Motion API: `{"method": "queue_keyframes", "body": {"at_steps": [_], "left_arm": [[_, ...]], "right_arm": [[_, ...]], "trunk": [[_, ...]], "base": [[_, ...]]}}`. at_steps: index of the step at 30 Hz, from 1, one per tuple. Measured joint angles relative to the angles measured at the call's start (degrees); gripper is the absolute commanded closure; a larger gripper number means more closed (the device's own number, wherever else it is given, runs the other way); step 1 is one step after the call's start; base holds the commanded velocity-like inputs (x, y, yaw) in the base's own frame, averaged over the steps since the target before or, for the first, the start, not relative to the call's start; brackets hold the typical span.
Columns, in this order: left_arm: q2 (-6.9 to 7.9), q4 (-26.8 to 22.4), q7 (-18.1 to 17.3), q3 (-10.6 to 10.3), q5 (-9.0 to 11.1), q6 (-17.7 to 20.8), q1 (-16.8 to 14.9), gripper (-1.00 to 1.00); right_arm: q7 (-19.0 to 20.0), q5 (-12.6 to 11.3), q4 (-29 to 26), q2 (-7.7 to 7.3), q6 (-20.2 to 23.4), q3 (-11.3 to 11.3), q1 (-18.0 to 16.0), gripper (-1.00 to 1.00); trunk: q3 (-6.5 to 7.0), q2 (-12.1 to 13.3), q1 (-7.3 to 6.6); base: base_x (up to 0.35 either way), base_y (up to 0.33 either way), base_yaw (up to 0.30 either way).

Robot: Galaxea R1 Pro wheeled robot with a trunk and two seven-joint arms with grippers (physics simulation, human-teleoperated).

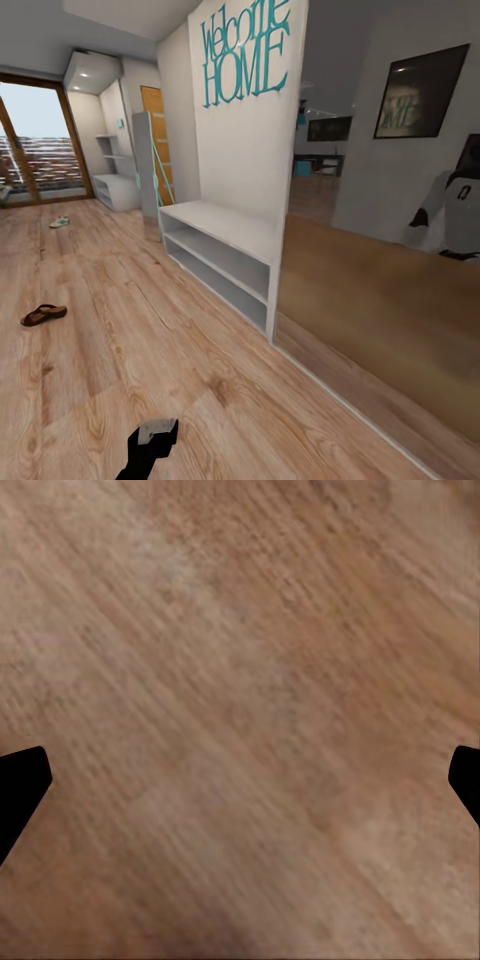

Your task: Pick up the two gym shoes and the two sandals from the corridor floor and place them onto the hallstand (shoe rack) in the corridor, making sure they are on the rack and not on the floor. Arrange them so the two gym shoes are next to each other and the two sandals are next to each other.

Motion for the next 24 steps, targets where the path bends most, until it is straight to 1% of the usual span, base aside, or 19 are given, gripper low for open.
{"method": "queue_keyframes", "body": {"at_steps": [10, 24], "left_arm": [[0.0, 0.0, 0.0, 0.0, 0.0, 0.0, -0.01, -1.0], [0.0, 0.0, 0.0, 0.0, 0.0, 0.01, 0.0, -1.0]], "right_arm": [[0.0, 0.0, 0.0, 0.0, 0.0, 0.0, 0.0, -1.0], [0.0, 0.03, 0.0, 0.0, 0.0, 0.0, 0.0, -1.0]], "trunk": [[-0.38, 0.0, 0.0], [-1.33, 0.0, 0.0]], "base": [[0.301, 0.194, 0.275], [0.301, 0.193, 0.225]]}}
